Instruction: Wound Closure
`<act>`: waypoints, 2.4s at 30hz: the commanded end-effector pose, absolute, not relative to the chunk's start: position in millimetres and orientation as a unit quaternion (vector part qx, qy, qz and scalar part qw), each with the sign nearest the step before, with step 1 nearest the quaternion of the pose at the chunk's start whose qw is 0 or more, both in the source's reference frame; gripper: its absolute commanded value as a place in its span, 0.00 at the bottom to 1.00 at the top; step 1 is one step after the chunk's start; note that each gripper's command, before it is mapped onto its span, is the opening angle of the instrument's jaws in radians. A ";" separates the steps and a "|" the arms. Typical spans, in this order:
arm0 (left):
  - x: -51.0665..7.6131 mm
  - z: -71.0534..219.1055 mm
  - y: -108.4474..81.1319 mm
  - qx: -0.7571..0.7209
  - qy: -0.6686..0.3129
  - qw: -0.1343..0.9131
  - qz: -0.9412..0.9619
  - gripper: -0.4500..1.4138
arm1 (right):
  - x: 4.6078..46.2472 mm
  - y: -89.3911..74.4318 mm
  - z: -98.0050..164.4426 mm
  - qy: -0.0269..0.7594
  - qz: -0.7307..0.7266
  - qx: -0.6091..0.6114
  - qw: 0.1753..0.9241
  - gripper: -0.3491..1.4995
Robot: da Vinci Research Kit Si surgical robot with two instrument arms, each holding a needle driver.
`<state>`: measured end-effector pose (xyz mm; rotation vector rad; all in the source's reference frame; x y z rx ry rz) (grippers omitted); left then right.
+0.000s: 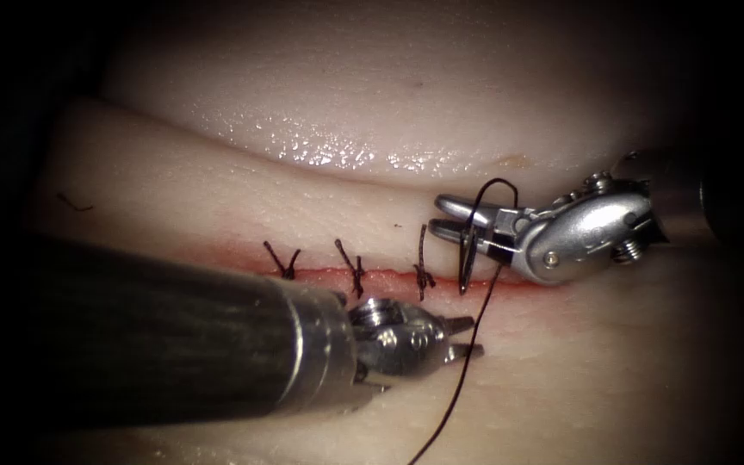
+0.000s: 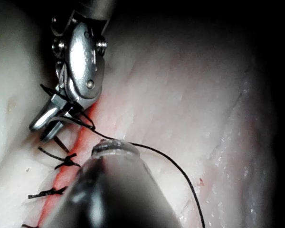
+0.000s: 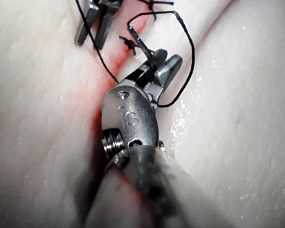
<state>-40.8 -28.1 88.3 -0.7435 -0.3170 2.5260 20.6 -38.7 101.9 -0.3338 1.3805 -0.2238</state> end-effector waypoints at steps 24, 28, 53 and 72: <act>-40.8 89.1 -28.7 -0.270 -0.114 0.243 0.925 0.31 | 21.1 -45.1 106.3 0.653 -0.057 -0.070 0.752 0.00; -40.7 89.1 -28.8 -0.269 -0.113 0.244 0.925 0.31 | 21.3 -47.0 107.3 0.654 -0.059 -0.048 0.753 0.00; -40.8 89.4 -28.8 -0.266 -0.111 0.247 0.925 0.31 | 21.7 -47.0 107.5 0.654 -0.019 0.034 0.756 0.00; -40.0 92.2 -33.4 -0.265 -0.131 0.236 0.926 0.30 | 23.0 -41.5 103.0 0.667 0.019 0.047 0.743 0.00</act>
